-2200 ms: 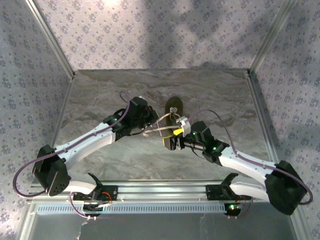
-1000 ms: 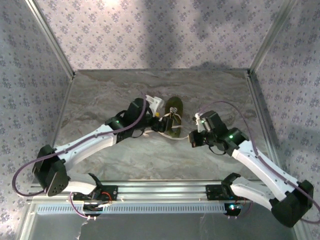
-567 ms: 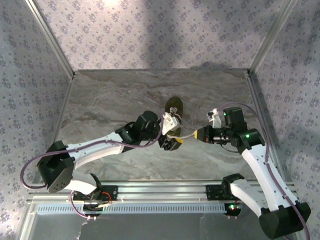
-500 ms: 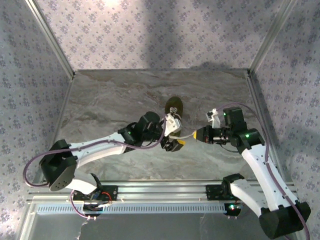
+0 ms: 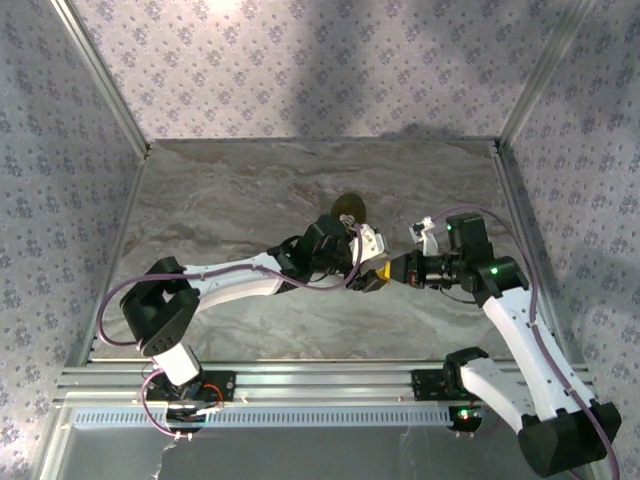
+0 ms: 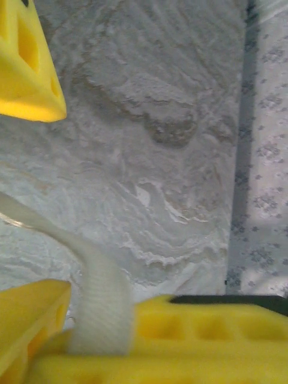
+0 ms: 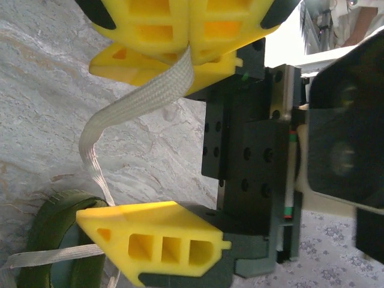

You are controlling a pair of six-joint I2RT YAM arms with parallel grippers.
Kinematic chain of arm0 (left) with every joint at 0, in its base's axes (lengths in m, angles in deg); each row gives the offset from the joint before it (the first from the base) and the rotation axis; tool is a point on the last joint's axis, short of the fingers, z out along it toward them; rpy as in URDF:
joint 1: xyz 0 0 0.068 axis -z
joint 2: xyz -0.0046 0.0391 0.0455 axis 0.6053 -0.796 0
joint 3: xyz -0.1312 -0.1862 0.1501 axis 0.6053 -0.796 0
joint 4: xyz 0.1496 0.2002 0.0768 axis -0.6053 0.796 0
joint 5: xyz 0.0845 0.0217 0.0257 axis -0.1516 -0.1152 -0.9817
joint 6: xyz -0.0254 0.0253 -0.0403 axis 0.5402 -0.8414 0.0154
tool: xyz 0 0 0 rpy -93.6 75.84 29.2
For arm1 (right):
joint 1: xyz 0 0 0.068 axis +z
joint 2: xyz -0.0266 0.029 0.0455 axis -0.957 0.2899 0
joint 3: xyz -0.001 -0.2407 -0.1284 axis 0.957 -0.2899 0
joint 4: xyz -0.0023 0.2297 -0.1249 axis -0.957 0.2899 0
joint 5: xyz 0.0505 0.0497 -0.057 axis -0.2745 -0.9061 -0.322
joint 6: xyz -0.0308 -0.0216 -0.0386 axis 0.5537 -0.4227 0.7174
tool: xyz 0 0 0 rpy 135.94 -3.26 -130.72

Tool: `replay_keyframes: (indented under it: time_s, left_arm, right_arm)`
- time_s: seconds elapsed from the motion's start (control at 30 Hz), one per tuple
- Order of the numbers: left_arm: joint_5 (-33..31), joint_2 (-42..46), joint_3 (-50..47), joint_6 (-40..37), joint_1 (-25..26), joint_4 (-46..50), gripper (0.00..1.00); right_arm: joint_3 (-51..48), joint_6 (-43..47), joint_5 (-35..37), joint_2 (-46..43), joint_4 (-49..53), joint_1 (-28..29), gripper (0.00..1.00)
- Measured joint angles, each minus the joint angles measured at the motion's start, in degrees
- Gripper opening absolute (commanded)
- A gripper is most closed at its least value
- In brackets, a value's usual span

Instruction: Tie the shoes

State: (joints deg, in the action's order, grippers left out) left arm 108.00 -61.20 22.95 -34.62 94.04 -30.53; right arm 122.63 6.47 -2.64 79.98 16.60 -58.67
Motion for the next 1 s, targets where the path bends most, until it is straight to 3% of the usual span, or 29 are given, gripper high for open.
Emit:
replay_keyframes:
  time_s: [0.07,0.2,0.23,0.3,0.43,0.5,0.77,1.0]
  left_arm:
    - [0.8,-0.4,0.3,0.2,0.0,-0.3,0.46]
    - [3.0,-1.1,0.4,0.9,0.3,-0.8,0.04]
    - [3.7,-1.1,0.4,1.2,0.4,-0.7,0.0]
    - [4.1,-1.1,0.5,1.3,0.6,-0.7,0.0]
    - [4.3,-1.0,0.5,3.8,0.3,-1.1,0.0]
    - [4.3,-0.7,0.1,6.4,-0.1,-2.2,0.0]
    - [4.3,4.3,-6.2,19.0,-3.0,-9.2,0.0]
    - [7.9,7.5,-9.2,24.9,-4.6,-13.2,0.0]
  right_arm:
    - [0.0,-0.2,0.0,0.0,-0.6,-0.1,0.0]
    - [0.0,-0.4,0.5,0.0,-1.4,-0.2,0.0]
    - [0.0,-0.4,0.6,0.0,-1.6,-0.2,0.0]
    - [0.1,-0.4,0.9,0.0,-1.7,-0.3,0.05]
    - [0.1,0.3,4.7,-1.6,-1.6,-0.3,0.61]
    - [0.1,0.9,8.9,-3.9,-1.9,-0.3,0.7]
    - [-3.4,1.8,28.5,-14.1,-9.2,-0.3,0.71]
    - [-8.7,5.3,29.0,-12.1,-17.3,2.8,0.74]
